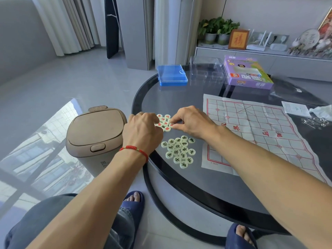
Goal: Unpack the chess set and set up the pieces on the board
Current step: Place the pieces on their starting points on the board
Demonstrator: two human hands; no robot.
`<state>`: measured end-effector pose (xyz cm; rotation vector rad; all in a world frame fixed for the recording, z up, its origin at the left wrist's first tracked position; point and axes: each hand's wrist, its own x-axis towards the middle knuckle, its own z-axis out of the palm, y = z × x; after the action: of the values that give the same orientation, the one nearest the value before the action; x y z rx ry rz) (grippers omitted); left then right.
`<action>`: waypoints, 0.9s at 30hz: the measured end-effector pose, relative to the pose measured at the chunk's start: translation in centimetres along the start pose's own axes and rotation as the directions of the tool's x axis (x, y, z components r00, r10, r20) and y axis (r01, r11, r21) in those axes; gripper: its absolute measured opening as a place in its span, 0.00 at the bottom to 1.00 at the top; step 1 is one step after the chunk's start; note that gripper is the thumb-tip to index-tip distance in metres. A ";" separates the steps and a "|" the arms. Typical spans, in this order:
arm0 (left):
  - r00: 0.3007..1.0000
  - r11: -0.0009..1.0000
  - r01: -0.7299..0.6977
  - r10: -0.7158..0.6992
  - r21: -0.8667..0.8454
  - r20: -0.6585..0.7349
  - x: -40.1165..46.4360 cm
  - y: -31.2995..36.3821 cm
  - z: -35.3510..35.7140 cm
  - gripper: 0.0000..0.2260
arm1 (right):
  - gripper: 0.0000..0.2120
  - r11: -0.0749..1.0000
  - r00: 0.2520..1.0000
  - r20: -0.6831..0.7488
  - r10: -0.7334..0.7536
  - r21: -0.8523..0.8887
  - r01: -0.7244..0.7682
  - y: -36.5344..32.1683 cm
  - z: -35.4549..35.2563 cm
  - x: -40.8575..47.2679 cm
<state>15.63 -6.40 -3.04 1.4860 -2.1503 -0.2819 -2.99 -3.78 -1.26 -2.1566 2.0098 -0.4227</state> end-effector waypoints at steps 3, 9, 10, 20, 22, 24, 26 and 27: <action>0.998 1.000 -0.003 0.005 0.029 -0.059 0.7 -0.6 0.7 0.14 | 0.10 0.999 1.000 -0.018 0.025 0.033 -0.024 0.5 0.0 0.0; 0.996 0.974 0.082 -0.090 -0.212 -0.028 0.2 -1.7 2.5 0.27 | 0.09 0.996 0.996 0.001 0.085 -0.034 -0.085 0.9 -0.7 0.2; 0.996 0.958 0.087 -0.092 -0.273 -0.006 0.0 -1.5 2.8 0.30 | 0.10 0.993 0.994 -0.020 0.112 -0.041 -0.112 0.7 -0.5 0.4; 0.995 0.996 0.045 -0.037 -0.076 0.097 1.7 -1.0 4.0 0.34 | 0.09 0.985 0.986 -0.084 0.141 -0.090 -0.148 -0.3 0.5 1.7; 0.994 1.000 0.003 -0.001 -0.027 0.106 2.1 -0.7 4.0 0.32 | 0.08 0.982 0.975 -0.127 0.181 -0.026 -0.186 0.3 -0.2 1.3; 0.987 1.000 -0.015 0.013 0.009 0.159 2.4 -0.3 4.0 0.28 | 0.08 0.964 0.948 -0.175 0.267 0.039 -0.264 2.0 -1.5 0.6; 0.971 0.997 -0.058 0.047 0.042 0.235 3.0 0.0 4.1 0.24 | 0.09 0.929 0.909 -0.192 0.369 0.065 -0.363 4.6 -2.8 -0.7; 0.964 0.996 -0.076 0.061 0.047 0.259 3.3 0.2 4.2 0.23 | 0.09 0.909 0.889 -0.193 0.416 0.068 -0.411 6.0 -3.4 -1.5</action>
<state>12.44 -9.87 -5.55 1.4703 -2.4268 -0.4122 -9.88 -2.56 0.00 -1.6527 2.4783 -0.6159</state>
